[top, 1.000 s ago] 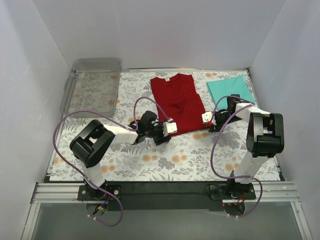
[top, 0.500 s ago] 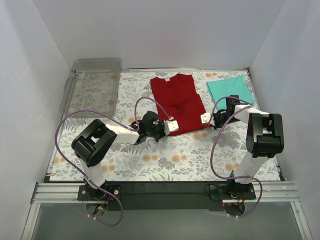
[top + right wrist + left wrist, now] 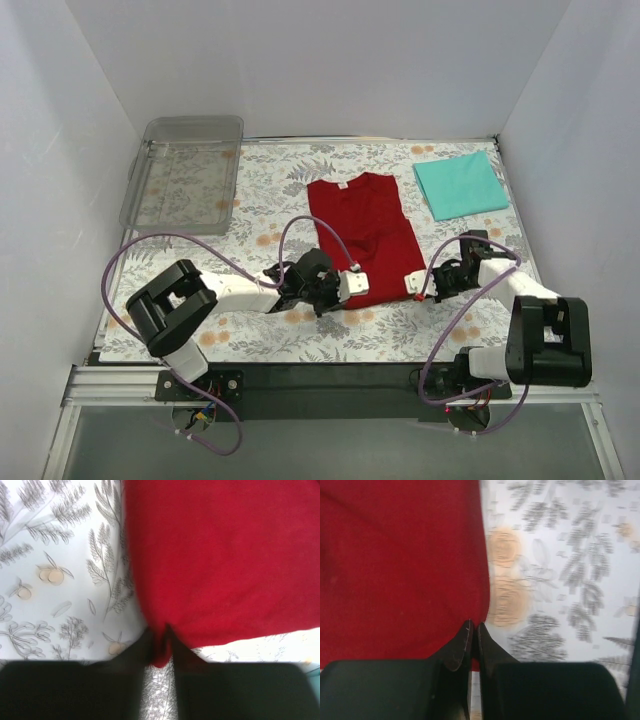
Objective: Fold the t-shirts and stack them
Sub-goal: Fold the tshirt
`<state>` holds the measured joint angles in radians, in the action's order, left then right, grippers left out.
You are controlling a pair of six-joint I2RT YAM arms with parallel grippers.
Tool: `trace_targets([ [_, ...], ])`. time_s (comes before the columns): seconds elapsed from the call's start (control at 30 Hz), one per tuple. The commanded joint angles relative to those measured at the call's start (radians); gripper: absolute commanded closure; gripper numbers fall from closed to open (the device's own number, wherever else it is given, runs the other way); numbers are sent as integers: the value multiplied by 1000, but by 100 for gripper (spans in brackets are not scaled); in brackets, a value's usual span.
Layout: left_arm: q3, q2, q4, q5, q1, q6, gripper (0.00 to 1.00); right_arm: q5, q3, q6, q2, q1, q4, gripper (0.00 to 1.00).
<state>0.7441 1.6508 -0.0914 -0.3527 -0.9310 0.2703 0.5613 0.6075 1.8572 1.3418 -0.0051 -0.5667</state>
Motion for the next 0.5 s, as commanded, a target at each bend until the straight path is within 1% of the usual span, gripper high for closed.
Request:
trace_targets([
  [0.0, -35, -69, 124, -23, -64, 125, 95, -60, -72, -36, -73, -3, -108, 52],
  [0.03, -35, -83, 125, -8, -69, 150, 85, -48, -66, -61, -88, -3, -116, 43],
  [0.07, -35, -107, 124, 0, -72, 170, 70, -37, -55, -114, -104, -3, -119, 39],
  [0.1, -34, -132, 118, 21, -72, 190, 66, -20, -43, -140, -134, -7, -133, 36],
  [0.13, -28, -188, 111, 49, -71, 235, 62, 21, -31, -171, -151, -9, -134, 35],
  [0.17, -22, -215, 98, 99, -68, 251, 53, 44, 10, -211, -165, -9, -131, 34],
  [0.2, -14, -239, 98, 121, -65, 271, 50, 72, 30, -284, -177, -9, -130, 34],
  [0.27, 18, -292, 47, 167, -36, 349, 44, 161, 107, -372, -175, -9, -131, 34],
  [0.3, 30, -301, 41, 164, -17, 378, 41, 192, 138, -415, -150, -9, -130, 36],
  [0.33, 43, -305, 19, 161, 26, 418, 38, 256, 164, -526, -130, -9, -127, 39],
  [0.37, 67, -296, 4, 144, 55, 510, 37, 291, 190, -582, -106, -9, -125, 42],
  [0.4, 77, -284, -13, 59, 84, 552, 37, 331, 240, -654, -39, -7, -118, 51],
  [0.43, 87, -266, -65, 13, 151, 613, 37, 410, 262, -781, 0, -7, -108, 58],
  [0.47, 99, -211, -102, -55, 181, 720, 38, 445, 287, -844, 43, -7, -107, 65],
])
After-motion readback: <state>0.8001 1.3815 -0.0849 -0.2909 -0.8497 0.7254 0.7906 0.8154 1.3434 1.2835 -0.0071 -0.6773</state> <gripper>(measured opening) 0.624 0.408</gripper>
